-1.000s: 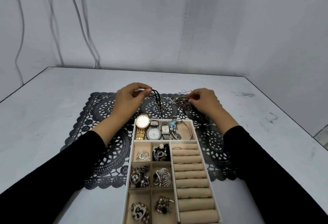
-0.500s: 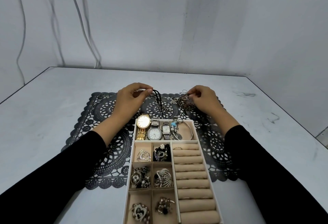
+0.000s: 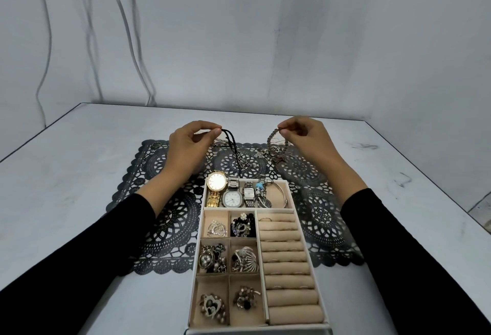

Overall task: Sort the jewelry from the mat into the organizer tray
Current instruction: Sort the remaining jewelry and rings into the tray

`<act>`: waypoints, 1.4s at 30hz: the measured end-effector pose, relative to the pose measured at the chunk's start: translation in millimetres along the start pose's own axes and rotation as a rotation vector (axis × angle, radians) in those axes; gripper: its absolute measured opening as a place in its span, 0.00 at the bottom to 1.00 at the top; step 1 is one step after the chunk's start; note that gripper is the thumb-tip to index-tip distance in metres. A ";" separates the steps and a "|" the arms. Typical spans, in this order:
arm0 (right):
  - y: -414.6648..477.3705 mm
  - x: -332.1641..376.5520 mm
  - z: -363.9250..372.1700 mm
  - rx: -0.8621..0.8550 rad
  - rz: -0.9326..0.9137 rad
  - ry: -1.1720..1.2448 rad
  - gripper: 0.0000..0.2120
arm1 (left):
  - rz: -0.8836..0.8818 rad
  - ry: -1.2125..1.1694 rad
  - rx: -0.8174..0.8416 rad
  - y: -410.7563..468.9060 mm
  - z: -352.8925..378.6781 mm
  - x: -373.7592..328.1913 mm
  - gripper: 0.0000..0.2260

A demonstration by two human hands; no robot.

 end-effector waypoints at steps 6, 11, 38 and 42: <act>-11.7 23.2 -11.0 -0.087 -0.056 0.075 0.05 | 0.008 -0.044 -0.047 -2.4 -12.2 -13.9 0.02; -28.5 37.1 -19.7 -0.105 -0.081 0.115 0.05 | 0.001 -0.060 -0.060 -11.2 -21.3 -24.4 0.03; -101.0 46.4 -19.9 0.264 -0.160 0.192 0.05 | 0.029 -0.140 -0.043 -80.3 -38.6 -70.8 0.05; -100.1 44.8 -22.0 0.319 -0.184 0.133 0.04 | 0.048 -0.141 -0.019 -83.8 -36.0 -75.1 0.04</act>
Point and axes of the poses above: each hand's wrist, its own y-axis towards the middle knuckle, its own z-axis out of the palm, x = y × z, the point moved 1 cm from there along y, towards the middle knuckle, and after that the axes turned 9 degrees about -y, right-handed, at the moved point
